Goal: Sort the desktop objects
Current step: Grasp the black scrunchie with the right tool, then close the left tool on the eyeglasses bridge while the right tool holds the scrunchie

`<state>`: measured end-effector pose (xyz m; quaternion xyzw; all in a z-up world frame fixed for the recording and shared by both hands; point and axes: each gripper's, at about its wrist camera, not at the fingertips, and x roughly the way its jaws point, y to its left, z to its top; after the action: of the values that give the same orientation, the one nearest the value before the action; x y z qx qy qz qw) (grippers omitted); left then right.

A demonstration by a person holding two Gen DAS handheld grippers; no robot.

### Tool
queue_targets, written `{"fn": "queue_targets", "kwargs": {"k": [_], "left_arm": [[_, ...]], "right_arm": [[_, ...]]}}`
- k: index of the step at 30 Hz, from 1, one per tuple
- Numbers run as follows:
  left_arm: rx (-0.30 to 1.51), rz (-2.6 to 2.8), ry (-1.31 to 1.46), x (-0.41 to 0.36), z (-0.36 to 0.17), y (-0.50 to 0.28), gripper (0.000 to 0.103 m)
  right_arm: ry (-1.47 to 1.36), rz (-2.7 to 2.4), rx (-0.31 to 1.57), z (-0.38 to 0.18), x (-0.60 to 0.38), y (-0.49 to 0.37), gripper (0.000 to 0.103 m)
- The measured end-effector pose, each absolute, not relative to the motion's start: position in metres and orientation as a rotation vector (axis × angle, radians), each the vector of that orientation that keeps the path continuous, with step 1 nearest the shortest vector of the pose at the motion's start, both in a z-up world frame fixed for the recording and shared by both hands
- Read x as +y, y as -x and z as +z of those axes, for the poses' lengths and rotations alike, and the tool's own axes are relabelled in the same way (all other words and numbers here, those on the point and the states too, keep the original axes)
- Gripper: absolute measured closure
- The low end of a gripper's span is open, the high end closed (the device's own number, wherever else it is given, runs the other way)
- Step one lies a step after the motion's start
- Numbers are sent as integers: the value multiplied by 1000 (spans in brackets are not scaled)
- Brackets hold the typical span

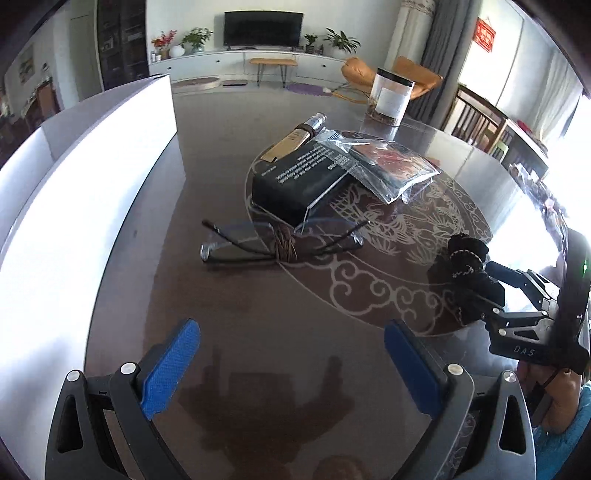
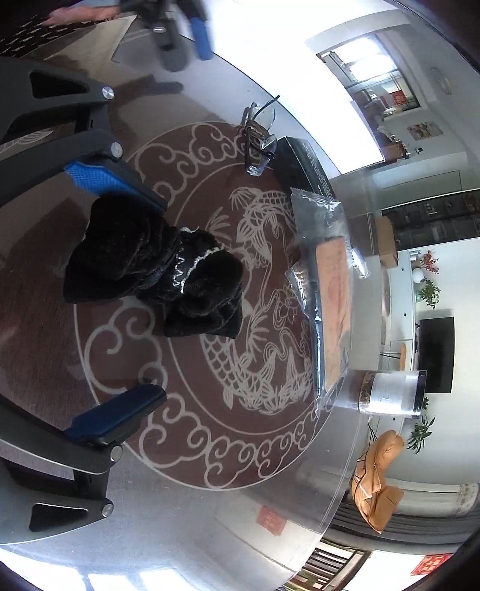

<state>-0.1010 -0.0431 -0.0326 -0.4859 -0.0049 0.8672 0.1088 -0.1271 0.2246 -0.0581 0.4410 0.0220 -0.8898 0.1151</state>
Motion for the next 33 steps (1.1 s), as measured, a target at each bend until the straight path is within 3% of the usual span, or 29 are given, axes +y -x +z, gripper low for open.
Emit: {"fn": "queue_targets", "kwargs": {"k": [6, 13, 22, 26, 33], "left_arm": [[227, 2411, 1415, -43, -14, 155, 1], [366, 2221, 1426, -14, -39, 181, 1], [183, 2056, 1443, -21, -58, 168, 2], [282, 2055, 1401, -16, -46, 147, 3], [304, 2215, 1497, -13, -54, 160, 3]], "right_arm": [[-1312, -2611, 126, -61, 218, 128, 8], [-1310, -2611, 118, -60, 219, 127, 8], [-1303, -2610, 95, -59, 221, 126, 8], [-1299, -2610, 79, -59, 222, 126, 8], [-1299, -2612, 73, -59, 222, 127, 8]]}}
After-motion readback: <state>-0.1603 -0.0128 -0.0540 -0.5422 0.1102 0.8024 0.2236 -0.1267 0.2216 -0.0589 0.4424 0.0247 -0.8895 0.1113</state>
